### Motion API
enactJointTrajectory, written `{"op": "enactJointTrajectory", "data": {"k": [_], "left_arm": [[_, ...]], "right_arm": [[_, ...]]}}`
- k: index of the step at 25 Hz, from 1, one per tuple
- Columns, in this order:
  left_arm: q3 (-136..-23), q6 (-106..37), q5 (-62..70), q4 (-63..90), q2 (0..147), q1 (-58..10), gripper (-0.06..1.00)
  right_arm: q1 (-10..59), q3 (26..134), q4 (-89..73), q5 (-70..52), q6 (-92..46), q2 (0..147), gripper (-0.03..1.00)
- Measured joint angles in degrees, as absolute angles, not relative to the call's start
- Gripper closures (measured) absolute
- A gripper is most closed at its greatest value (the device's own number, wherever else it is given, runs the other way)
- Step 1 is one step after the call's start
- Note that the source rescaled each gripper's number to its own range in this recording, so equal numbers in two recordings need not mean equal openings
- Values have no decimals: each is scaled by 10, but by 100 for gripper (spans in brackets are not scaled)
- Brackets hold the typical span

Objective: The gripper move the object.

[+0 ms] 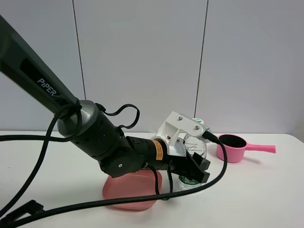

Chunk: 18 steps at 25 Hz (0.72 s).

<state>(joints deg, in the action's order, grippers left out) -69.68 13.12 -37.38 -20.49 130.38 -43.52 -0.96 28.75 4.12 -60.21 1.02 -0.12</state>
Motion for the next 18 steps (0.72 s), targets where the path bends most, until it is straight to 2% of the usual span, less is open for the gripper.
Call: {"op": "enactJointTrajectory", "data": {"k": [4,5,6,7,8,10,13,18], "left_arm": [[-697,131,-374,-205,1304,-435,86],[-697,133,-374,-205,1304,-435,79],[-697,137,-379,-205,1304,-435,62],[-698,148,-389,-205,1304,-435,38],[-699,163,-399,-205,1303,-435,18],[-699,197,-414,-206,1303,-435,2],[-699,231,-440,-209,1303,-434,-5],[-699,239,-449,-215,1289,-434,-6]], "right_arm": [[-10,287,41,-602,10,-1,-3],[-10,287,41,-602,10,-1,-3],[-10,287,41,-602,10,-1,-3],[-10,287,41,-602,10,-1,-3],[-10,287,41,-602,10,-1,-3],[-10,287,41,-602,10,-1,-3],[-10,287,41,-602,10,-1,-3],[-10,287,41,-602,10,-1,-3]]}}
